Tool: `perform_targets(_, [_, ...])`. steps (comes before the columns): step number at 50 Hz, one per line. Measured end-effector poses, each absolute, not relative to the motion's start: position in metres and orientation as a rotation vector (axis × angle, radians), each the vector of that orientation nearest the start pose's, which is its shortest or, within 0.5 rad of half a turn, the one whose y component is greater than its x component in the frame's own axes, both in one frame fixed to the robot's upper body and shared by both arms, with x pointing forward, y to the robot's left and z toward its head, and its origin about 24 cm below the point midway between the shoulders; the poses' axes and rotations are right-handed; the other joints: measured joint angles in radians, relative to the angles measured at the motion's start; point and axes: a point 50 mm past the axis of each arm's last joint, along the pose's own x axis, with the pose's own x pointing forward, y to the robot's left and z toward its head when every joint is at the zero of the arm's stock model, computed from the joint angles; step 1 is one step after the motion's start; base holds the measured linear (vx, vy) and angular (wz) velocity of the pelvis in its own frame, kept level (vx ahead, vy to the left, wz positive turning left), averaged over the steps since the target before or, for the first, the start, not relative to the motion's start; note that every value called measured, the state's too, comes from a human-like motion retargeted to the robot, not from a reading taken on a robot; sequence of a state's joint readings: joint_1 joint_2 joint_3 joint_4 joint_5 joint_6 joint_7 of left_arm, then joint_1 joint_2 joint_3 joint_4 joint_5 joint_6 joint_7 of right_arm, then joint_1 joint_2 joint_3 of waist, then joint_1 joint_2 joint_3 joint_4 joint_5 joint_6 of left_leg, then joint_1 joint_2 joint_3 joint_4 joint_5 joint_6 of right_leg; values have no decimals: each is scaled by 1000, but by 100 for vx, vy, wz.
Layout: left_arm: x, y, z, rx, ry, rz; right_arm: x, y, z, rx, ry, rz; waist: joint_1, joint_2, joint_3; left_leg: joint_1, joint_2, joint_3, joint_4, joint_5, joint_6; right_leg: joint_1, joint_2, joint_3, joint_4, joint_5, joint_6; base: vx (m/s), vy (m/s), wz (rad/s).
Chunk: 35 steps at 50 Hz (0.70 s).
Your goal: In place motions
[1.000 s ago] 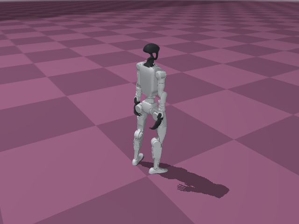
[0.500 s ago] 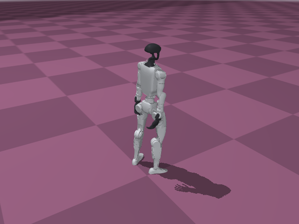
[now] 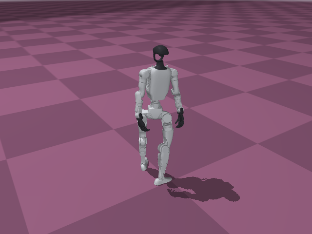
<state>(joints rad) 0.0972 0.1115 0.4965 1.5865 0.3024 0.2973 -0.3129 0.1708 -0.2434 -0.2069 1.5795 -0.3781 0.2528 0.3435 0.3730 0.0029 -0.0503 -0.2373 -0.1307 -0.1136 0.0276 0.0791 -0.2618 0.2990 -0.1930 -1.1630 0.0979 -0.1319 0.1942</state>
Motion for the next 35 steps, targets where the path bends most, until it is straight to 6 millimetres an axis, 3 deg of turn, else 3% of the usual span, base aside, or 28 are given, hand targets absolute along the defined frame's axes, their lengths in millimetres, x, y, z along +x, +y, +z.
perform_targets(7, [-89, 144, -159, -596, 2061, 28, -48, -257, -160, -22, 1870, 15, 227, -10, 60, 1, -50, -62, -1, 39, 0, 40, 17, -67, 23, -20, 21, -31, -2, 96])
perform_targets(12, [-112, 119, -153, -676, 2104, -13, -6, -265, -163, -93, 1686, 34, 255, -4, 76, 3, -67, -72, -8, 58, 0, 57, 27, -83, 39, -27, 33, -9, 1, 72])
perform_targets(15, [-123, 109, -147, -734, 2146, -82, 8, -264, -163, -140, 1641, 86, 227, -4, 75, 4, -68, -86, -8, 61, 0, 57, 39, -64, 38, -36, 38, -2, -5, 34])
perform_targets(22, [-106, 122, -152, -673, 2106, -128, -2, -244, -168, -156, 1711, 263, 196, -28, 66, 0, -18, -88, -10, 39, 3, 20, 70, -14, -2, -45, 9, 6, -15, -48])
perform_targets(27, [-93, 143, -157, -645, 2058, -60, -22, -235, -168, -189, 1810, 382, 142, -51, 45, 29, 12, -30, -1, -22, 61, -19, 38, 92, -27, -27, -13, 30, -7, -157])
perform_targets(35, [-103, 176, -153, -571, 2076, 1, -25, -237, -166, -154, 1872, 315, -69, -40, -38, 98, 84, 134, 4, -144, 147, -138, -21, 308, -38, 36, -57, 45, -13, -222])
